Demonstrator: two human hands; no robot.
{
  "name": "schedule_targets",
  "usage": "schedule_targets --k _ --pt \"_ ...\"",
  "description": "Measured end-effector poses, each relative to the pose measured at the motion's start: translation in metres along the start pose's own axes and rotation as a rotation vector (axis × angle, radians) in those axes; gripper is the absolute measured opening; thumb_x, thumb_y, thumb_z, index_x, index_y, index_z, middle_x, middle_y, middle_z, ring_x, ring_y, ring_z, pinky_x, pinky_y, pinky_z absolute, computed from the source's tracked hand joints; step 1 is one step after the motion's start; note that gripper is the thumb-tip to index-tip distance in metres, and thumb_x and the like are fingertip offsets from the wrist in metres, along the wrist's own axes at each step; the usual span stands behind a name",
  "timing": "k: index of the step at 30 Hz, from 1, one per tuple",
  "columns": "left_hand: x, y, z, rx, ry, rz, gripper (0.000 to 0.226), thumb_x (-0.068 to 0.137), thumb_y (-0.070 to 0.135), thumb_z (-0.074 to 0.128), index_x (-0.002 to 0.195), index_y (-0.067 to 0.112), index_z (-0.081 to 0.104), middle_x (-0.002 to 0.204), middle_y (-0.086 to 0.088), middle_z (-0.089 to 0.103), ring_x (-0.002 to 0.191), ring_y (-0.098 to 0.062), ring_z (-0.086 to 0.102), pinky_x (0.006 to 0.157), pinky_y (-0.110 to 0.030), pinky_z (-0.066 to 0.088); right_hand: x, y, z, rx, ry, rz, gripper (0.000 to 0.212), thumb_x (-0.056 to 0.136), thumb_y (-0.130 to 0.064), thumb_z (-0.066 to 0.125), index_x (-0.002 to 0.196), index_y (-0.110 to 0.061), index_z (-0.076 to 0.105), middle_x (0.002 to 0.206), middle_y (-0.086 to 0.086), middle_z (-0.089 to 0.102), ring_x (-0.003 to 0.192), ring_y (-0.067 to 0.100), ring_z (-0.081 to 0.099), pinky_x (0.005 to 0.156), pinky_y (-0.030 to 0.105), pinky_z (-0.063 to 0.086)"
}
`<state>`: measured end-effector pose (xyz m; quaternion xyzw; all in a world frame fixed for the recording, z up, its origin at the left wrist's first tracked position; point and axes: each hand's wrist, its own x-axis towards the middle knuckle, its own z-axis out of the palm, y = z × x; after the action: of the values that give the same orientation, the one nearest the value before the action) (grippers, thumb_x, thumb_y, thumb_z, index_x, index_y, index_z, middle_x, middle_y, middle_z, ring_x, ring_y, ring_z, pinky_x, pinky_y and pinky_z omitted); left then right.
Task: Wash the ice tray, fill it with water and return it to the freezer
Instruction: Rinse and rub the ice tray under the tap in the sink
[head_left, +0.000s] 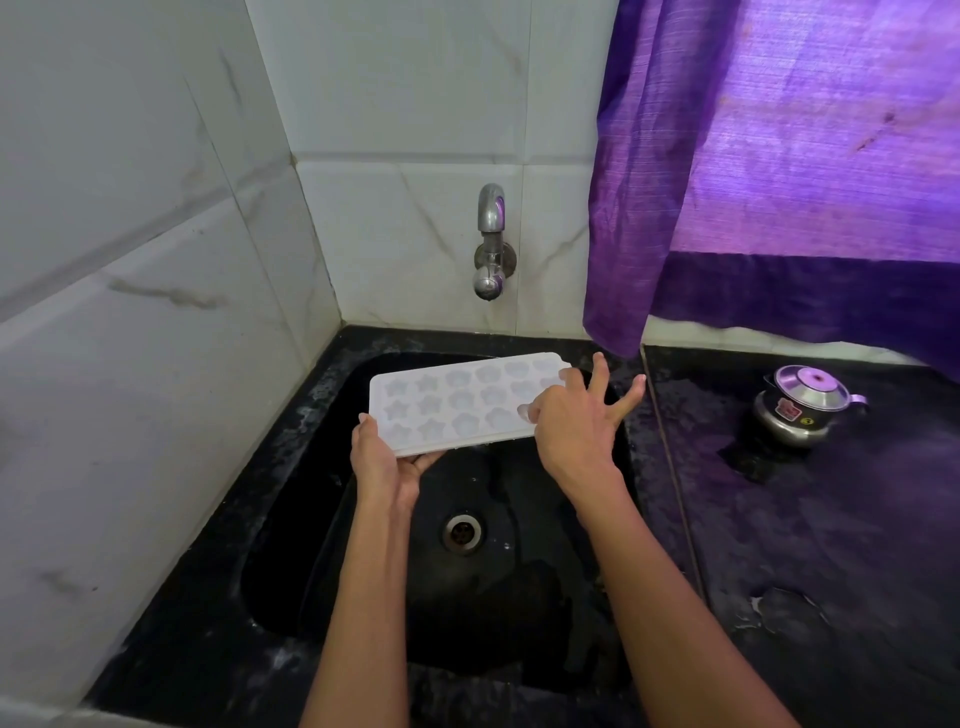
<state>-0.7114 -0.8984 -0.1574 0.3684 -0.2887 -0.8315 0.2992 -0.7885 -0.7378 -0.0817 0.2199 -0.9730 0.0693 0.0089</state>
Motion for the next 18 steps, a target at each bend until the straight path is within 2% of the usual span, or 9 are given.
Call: schedule_targets --k 5,10,18 --pt "0.0 0.0013 0.0009 -0.007 -0.007 0.003 0.044 0.101 0.043 0.031 0.134 0.015 0.043 0.119 -0.014 0.063 0.099 -0.034 0.064 0.052 -0.046 0.056 -0.0025 -0.0018 -0.001 0.005 0.015 -0.032 0.019 0.096 -0.029 0.053 0.101 -0.027 0.071 0.148 0.002 0.036 0.147 0.032 -0.001 0.11 0.066 -0.006" --pt "0.0005 0.0027 0.002 -0.002 -0.005 0.01 0.044 0.101 0.043 0.032 0.134 0.015 0.043 0.119 -0.014 0.064 0.099 -0.033 0.064 0.052 -0.045 0.055 -0.0005 -0.0009 -0.0024 0.011 0.009 -0.005 0.024 0.096 -0.039 0.051 0.099 -0.027 0.072 0.148 0.003 0.038 0.147 0.032 0.0 0.109 0.065 -0.008" --pt "-0.0016 0.0029 0.0043 0.003 -0.005 0.012 0.045 0.102 0.042 0.031 0.135 0.015 0.042 0.119 -0.014 0.063 0.099 -0.033 0.064 0.054 -0.046 0.056 -0.0036 -0.0034 -0.0042 0.051 0.039 -0.011 0.017 0.096 -0.028 0.054 0.098 -0.025 0.071 0.145 0.001 0.04 0.147 0.029 0.003 0.111 0.065 -0.006"
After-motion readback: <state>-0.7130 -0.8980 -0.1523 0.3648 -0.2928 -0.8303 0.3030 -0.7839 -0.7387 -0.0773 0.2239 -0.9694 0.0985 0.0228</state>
